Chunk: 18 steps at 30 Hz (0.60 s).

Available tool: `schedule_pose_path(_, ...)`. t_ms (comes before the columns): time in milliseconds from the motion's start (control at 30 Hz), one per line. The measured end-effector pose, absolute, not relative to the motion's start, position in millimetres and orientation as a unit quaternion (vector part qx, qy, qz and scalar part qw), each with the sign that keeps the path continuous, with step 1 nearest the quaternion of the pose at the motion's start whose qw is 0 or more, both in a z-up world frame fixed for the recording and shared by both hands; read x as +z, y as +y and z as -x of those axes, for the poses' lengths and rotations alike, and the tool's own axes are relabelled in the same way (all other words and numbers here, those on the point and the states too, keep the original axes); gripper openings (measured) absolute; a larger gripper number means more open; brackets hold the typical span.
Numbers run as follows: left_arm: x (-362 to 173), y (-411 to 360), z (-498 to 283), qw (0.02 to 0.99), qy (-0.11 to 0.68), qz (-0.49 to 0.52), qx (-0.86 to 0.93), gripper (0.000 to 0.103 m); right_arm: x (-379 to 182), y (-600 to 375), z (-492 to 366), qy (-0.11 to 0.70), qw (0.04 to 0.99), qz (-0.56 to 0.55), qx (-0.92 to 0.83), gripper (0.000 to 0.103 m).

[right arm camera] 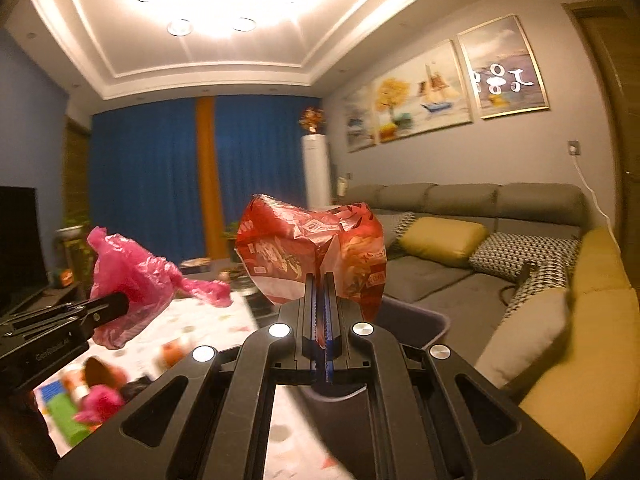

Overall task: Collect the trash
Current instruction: 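Carry both bags to the grey bin and open both tools over it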

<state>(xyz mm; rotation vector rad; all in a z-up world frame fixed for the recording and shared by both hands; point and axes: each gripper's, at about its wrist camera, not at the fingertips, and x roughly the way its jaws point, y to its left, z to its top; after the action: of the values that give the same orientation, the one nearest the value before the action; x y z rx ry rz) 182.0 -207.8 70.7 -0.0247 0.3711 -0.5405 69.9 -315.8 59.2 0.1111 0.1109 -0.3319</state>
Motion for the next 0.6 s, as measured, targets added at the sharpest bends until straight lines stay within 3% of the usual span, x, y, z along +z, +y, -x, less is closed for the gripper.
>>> schedule_pose_path(600,42.0,-316.2,-266.9,0.925,0.224,-0.033,-0.305,0.005,48.1,-382.3,-135.8,0.078,0.972,-0.077,-0.209,0.004)
